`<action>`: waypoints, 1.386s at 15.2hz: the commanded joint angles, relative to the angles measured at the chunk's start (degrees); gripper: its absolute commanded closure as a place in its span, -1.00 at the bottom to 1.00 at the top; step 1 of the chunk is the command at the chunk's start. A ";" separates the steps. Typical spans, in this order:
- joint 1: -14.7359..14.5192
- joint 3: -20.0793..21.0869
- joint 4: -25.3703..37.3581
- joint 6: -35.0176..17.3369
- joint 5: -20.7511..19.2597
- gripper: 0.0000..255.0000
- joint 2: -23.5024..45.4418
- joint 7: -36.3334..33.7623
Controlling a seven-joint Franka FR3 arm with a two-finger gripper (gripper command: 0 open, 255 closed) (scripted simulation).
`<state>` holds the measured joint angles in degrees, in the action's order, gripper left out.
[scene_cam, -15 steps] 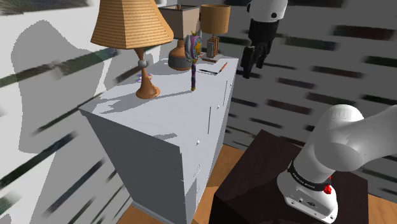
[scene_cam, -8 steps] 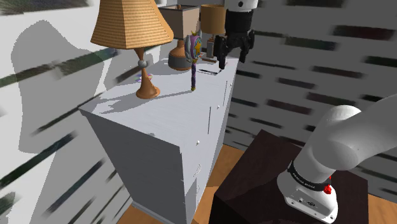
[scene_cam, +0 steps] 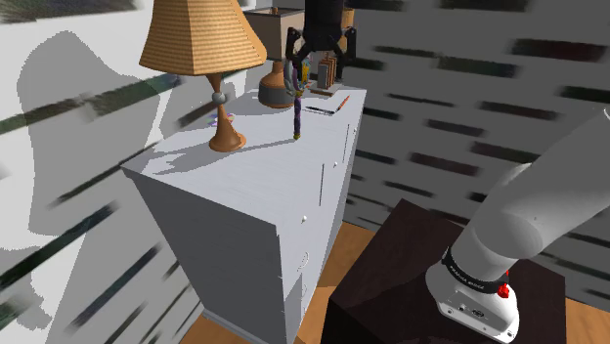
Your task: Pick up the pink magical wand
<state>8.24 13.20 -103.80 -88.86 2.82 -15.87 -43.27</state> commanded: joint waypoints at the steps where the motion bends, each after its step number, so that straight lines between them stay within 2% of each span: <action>1: 1.03 0.76 6.31 0.49 -0.63 -1.00 5.62 -5.71; 10: 1.97 0.34 36.81 8.24 -4.24 -1.00 27.29 -27.35; 17: 2.56 0.04 26.68 1.31 -3.40 -1.00 24.03 -26.83; 19: 2.60 0.02 25.95 0.78 -3.34 -1.00 23.82 -26.79; 20: 2.60 0.02 26.13 0.83 -3.37 1.00 23.96 -26.78; 21: 2.65 -0.01 26.03 0.80 -3.35 1.00 23.88 -26.71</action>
<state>10.87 13.20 -77.68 -87.98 -0.54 8.03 -69.99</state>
